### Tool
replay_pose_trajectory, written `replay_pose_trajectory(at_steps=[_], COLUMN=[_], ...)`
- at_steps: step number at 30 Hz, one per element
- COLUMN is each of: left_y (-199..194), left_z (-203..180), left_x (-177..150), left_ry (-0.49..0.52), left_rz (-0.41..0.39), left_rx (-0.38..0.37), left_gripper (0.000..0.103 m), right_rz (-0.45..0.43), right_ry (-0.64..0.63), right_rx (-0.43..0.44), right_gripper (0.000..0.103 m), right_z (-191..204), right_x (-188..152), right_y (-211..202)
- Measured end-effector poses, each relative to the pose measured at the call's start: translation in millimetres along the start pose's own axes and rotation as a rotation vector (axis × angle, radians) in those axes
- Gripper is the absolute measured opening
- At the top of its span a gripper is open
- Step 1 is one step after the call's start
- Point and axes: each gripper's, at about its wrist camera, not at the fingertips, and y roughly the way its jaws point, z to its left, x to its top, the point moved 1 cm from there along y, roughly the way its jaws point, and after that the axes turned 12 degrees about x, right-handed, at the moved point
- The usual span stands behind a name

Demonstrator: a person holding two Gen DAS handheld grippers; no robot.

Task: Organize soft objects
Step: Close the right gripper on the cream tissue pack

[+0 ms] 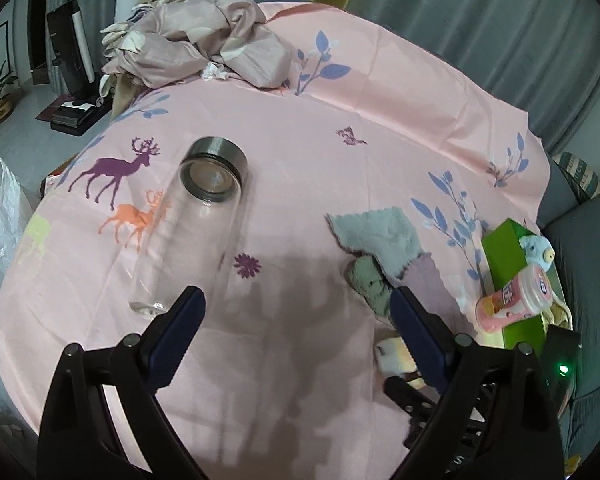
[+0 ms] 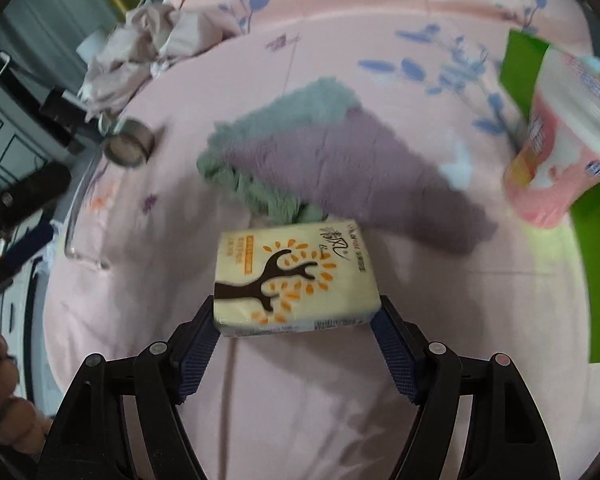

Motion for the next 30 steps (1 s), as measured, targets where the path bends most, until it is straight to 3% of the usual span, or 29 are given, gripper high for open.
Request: replay_pose_trajectory(at_steps=[7, 11, 17, 19, 23, 26, 28, 30], left_y=[4.7, 6.1, 26.6, 26.6, 29.6, 39.3, 48.1, 47.6], left_z=[-7.1, -18.7, -46.7, -54.2, -68.3, -68.2, -68.2, -70.1], left_x=[-10.1, -21.2, -47.7, -54.2, -65.2, -71.0, -74.8, -74.8], left_ry=[0.026, 0.058, 0.106, 0.122, 0.204, 0.202, 0.191, 0.199], left_rz=[0.038, 0.075, 0.239, 0.25, 0.243, 0.289, 0.321, 0.305], left_rx=[-0.016, -0.08, -0.195, -0.216, -0.172, -0.179, -0.184, -0.177], left_gripper=[0.086, 0.079, 0.05, 0.047, 0.045, 0.038, 0.04, 0.037], right_rz=[-0.047, -0.122, -0.228, -0.211, -0.151, -0.099, -0.075, -0.074], right_ry=[0.03, 0.068, 0.101, 0.109, 0.129, 0.145, 0.153, 0.163], right_rx=[0.035, 0.091, 0.208, 0.233, 0.253, 0.222, 0.212, 0.246], right_gripper=[0.086, 0.086, 0.086, 0.081, 0.057, 0.045, 0.043, 0.043], right_z=[-9.1, -22.5, -34.4, -35.9, -39.8, -43.2, -45.6, -46.5], right_x=[-0.1, 2.5, 7.7, 8.7, 8.3, 6.9, 6.0, 5.7], right_y=[-19.7, -44.1, -67.2, -60.5, -43.1, -24.7, -15.4, -12.0])
